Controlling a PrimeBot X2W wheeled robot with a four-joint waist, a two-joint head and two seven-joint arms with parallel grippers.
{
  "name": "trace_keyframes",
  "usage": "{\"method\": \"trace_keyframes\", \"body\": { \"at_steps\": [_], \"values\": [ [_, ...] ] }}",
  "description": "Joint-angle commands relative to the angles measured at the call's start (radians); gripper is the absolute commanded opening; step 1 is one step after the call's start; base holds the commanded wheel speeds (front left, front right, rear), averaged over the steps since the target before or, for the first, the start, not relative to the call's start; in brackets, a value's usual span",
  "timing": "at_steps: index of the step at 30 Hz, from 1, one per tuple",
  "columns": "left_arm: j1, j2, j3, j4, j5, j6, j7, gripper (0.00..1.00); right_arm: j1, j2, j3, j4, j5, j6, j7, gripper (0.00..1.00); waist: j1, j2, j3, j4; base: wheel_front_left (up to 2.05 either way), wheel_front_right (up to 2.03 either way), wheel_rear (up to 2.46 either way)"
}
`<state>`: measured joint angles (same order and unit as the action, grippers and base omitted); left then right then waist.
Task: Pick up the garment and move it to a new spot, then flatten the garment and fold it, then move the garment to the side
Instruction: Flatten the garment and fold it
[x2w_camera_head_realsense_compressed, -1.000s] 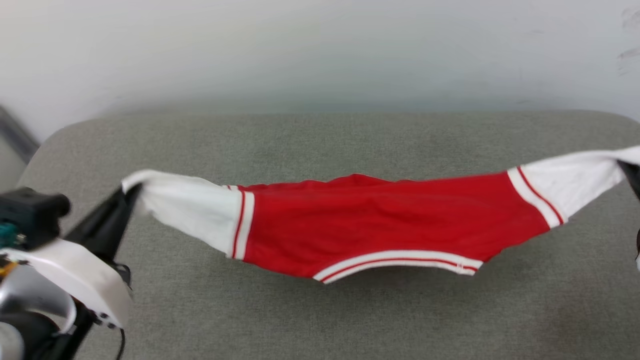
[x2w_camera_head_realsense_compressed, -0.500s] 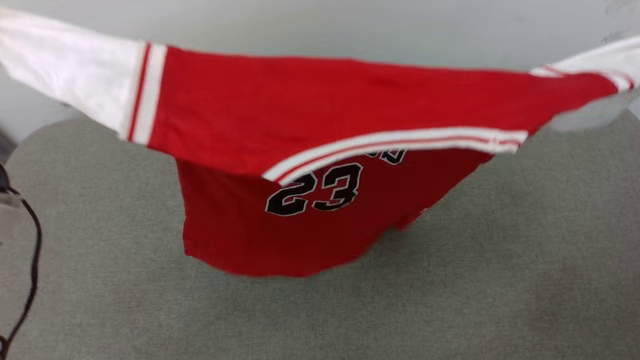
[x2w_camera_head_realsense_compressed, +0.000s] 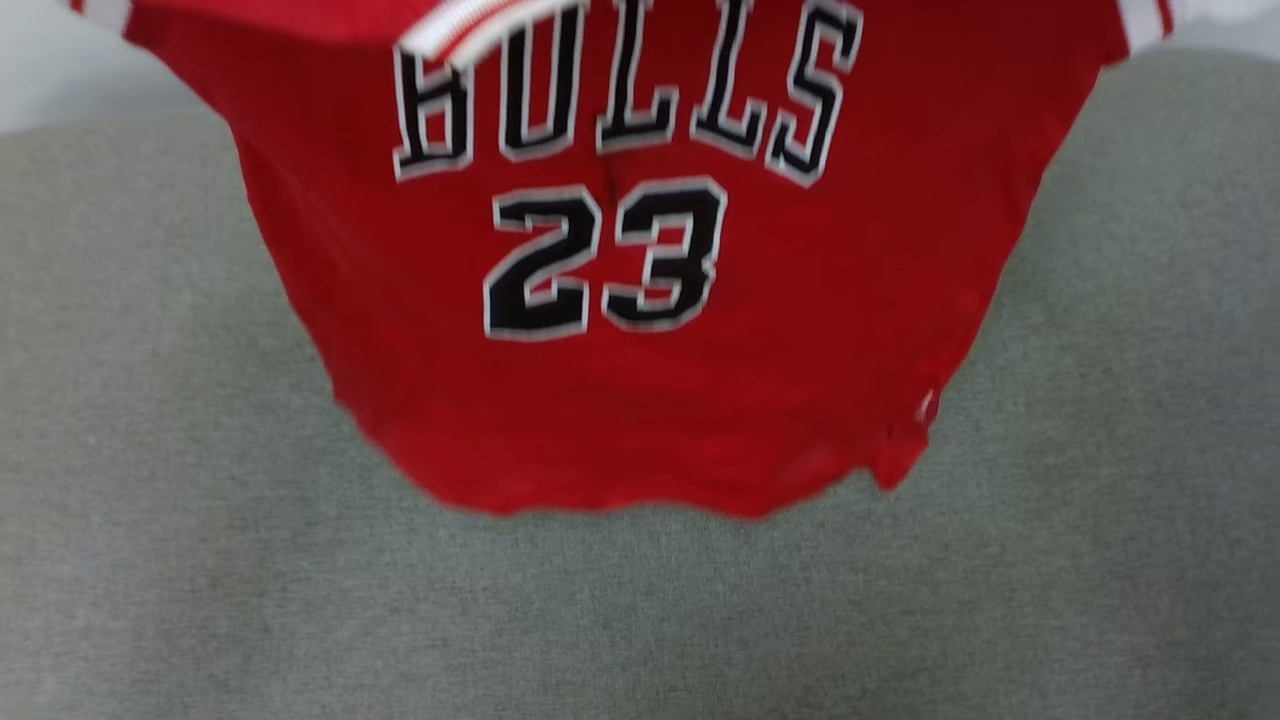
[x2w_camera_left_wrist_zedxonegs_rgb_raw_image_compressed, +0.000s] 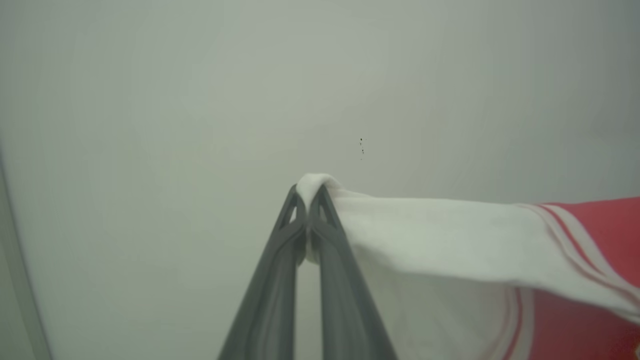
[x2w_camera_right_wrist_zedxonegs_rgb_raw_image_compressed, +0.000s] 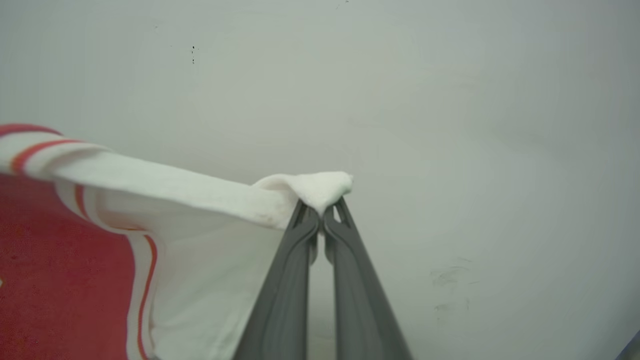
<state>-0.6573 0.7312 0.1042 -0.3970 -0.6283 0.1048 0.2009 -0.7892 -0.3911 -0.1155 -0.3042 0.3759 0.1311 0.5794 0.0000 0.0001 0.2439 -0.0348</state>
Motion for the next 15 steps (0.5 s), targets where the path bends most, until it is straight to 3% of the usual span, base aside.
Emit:
{"method": "trace_keyframes", "body": {
  "at_steps": [1,9,15],
  "values": [
    [-0.035,0.010,-0.005,0.021,0.009,-0.006,-0.007,0.00,-0.041,0.002,0.005,0.016,-0.011,-0.001,-0.009,0.00,0.0000,-0.0001,0.078,-0.010,0.00,0.00,0.00],
    [-0.411,0.002,-0.095,0.262,0.048,-0.067,-0.089,0.00,-0.367,-0.004,0.060,0.199,-0.099,-0.001,-0.105,0.00,0.0000,-0.0001,0.269,0.002,0.00,0.00,0.00],
    [-0.736,-0.037,-0.165,0.474,0.093,-0.104,-0.165,0.00,-0.627,-0.007,0.077,0.364,-0.180,-0.001,-0.182,0.00,0.0000,-0.0001,0.408,0.033,0.00,0.00,0.00]
  ]
}}
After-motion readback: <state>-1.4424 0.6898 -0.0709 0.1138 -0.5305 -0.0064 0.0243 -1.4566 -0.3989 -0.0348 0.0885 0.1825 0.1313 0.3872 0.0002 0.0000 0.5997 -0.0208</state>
